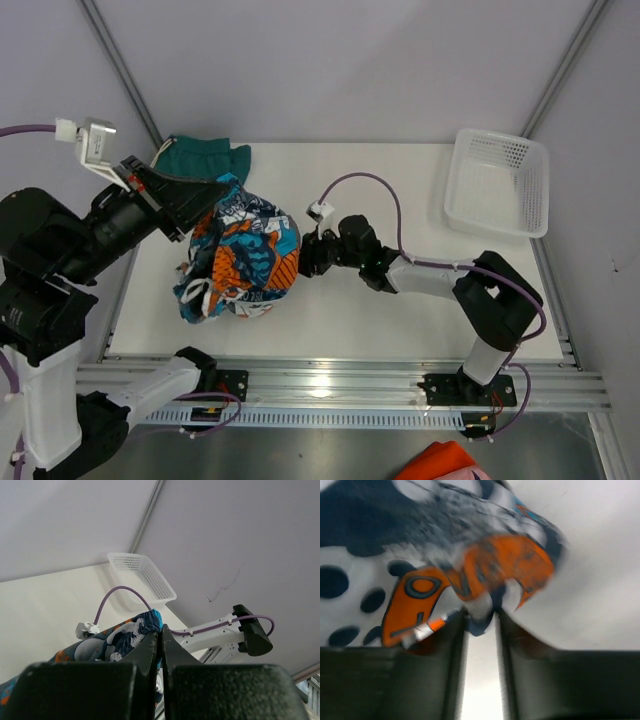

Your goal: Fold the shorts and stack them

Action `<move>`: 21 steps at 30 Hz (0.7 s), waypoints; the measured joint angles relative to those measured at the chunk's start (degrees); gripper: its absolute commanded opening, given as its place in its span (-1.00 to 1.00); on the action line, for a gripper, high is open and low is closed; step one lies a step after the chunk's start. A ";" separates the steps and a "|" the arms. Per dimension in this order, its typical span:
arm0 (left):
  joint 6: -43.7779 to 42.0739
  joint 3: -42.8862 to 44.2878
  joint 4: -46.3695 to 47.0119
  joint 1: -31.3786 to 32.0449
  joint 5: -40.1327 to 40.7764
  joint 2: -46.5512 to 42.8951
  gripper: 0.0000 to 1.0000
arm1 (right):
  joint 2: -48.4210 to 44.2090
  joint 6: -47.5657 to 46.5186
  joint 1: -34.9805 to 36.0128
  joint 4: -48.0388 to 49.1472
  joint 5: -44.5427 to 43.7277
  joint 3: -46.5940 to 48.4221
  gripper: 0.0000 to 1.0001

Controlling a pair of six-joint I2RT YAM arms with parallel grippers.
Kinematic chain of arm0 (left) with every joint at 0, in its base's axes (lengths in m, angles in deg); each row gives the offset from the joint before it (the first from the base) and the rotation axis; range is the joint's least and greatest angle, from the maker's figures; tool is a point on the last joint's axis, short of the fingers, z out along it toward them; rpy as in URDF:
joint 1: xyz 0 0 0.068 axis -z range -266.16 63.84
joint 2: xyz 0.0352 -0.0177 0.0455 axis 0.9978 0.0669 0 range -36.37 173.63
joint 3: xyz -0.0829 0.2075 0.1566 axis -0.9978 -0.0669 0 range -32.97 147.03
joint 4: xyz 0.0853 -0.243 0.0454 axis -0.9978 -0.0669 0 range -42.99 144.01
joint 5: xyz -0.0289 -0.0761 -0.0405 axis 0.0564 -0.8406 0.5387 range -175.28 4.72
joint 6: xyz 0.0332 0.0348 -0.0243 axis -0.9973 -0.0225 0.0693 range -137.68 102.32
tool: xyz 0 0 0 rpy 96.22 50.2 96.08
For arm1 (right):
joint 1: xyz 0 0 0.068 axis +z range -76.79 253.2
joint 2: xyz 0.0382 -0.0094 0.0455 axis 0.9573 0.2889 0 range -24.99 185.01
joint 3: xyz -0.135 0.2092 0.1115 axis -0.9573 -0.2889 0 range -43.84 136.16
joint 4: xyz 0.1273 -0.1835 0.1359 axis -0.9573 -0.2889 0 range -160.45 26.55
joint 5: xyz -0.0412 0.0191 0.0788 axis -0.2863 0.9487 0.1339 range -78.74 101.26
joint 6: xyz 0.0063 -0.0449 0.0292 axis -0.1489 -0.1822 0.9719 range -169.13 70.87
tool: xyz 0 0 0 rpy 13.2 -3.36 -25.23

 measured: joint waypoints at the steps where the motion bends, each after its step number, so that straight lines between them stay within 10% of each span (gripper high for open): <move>1: 0.00 -0.15 -0.07 0.00 -0.39 0.37 -1.00 | 0.74 0.83 0.22 1.31 0.17 -0.17 -1.00; 8: -0.33 -0.15 -2.32 0.00 2.62 0.83 -1.00 | -1.84 4.20 0.57 7.06 -2.80 -6.03 -1.00; 21: -1.20 -3.15 1.81 -1.97 6.01 6.32 -1.00 | -13.99 -0.09 -13.70 -10.56 -9.73 1.73 -1.00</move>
